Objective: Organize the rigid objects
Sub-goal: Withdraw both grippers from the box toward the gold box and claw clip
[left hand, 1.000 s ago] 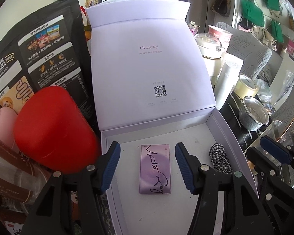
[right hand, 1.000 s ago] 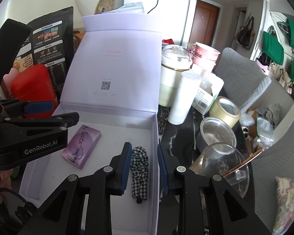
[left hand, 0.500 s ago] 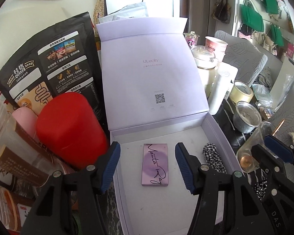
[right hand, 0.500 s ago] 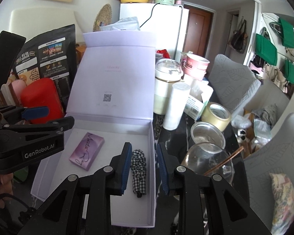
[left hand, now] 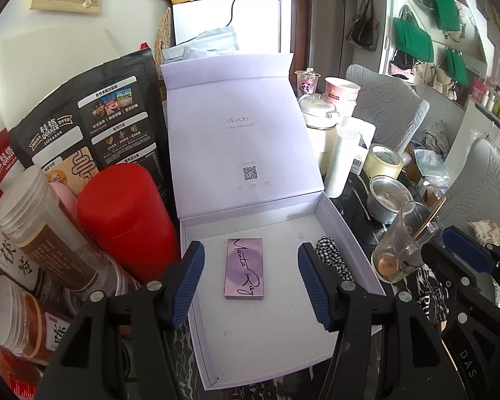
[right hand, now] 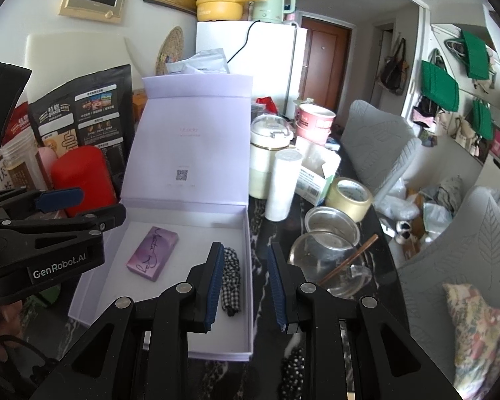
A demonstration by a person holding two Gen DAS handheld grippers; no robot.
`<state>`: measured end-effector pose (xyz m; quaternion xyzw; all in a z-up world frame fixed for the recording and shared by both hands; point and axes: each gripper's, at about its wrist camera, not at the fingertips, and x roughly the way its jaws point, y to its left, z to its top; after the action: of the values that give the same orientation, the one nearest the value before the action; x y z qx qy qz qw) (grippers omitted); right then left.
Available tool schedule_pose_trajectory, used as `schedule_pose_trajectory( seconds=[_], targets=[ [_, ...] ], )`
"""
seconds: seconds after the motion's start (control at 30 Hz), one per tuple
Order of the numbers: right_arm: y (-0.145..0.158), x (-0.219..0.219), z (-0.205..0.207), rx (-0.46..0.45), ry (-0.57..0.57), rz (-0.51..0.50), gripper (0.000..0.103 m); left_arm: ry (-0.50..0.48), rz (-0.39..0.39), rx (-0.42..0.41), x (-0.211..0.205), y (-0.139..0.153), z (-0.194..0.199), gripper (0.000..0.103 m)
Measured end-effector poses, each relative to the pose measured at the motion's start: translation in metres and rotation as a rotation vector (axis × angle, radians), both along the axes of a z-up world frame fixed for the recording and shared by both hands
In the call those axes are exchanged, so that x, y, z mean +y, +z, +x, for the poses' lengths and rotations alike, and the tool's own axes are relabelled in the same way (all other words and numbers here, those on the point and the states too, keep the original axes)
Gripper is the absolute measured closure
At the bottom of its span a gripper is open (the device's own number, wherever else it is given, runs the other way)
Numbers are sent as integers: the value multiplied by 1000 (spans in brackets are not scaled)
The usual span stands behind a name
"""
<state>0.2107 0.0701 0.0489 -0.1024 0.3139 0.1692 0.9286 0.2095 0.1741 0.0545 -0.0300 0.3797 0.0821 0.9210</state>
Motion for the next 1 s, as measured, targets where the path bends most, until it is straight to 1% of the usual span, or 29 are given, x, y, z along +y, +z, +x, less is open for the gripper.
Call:
schedule_pose_trajectory(
  seconds=[0.07,0.1,0.13,0.17,0.2,0.3,0.37,0.43,0.5,0.53,0.6,0.63,0.67,0.73,0.93,1.0],
  targets=[
    [3,-3,-6,-6,-3,0,76,-1,1,-9,-2,4,-5,45],
    [4,-3,-7,-8,-5,-1,76,-1,2,-13,-3,6,-8,42],
    [5,-5,-11,-11,-7,-1,76,-2,3,-18,-4,7,-11,38],
    [6,-6,-13,-13,-8,-1,76,-2,4,-22,-6,9,-13,28],
    [7,-7,-15,-15,-10,0,76,-3,5,-29,-7,10,-16,23],
    [9,-12,-23,-19,-20,0,76,-11,8,-40,-10,14,-24,23],
    [10,-15,-29,-22,-26,0,69,-18,7,-43,-13,15,-28,23],
    [11,-19,-35,-25,-32,1,67,-22,3,-39,-15,15,-33,23],
    [12,-22,-41,-26,-42,0,60,-28,-6,-41,-17,15,-38,23],
    [13,-25,-44,-29,-47,2,53,-32,-7,-39,-18,15,-40,23],
    [15,-30,-51,-34,-58,6,52,-43,-5,-34,-22,15,-45,23],
    [16,-32,-53,-36,-65,6,48,-47,-2,-34,-24,15,-48,23],
    [18,-35,-57,-41,-76,6,42,-50,0,-35,-25,15,-50,23],
    [19,-40,-63,-48,-90,6,36,-63,4,-40,-30,16,-57,23],
    [22,-63,-84,-58,-150,5,35,-129,0,-56,-51,20,-72,23],
    [22,-71,-90,-58,-172,1,35,-161,-16,-72,-58,20,-77,23]
  ],
)
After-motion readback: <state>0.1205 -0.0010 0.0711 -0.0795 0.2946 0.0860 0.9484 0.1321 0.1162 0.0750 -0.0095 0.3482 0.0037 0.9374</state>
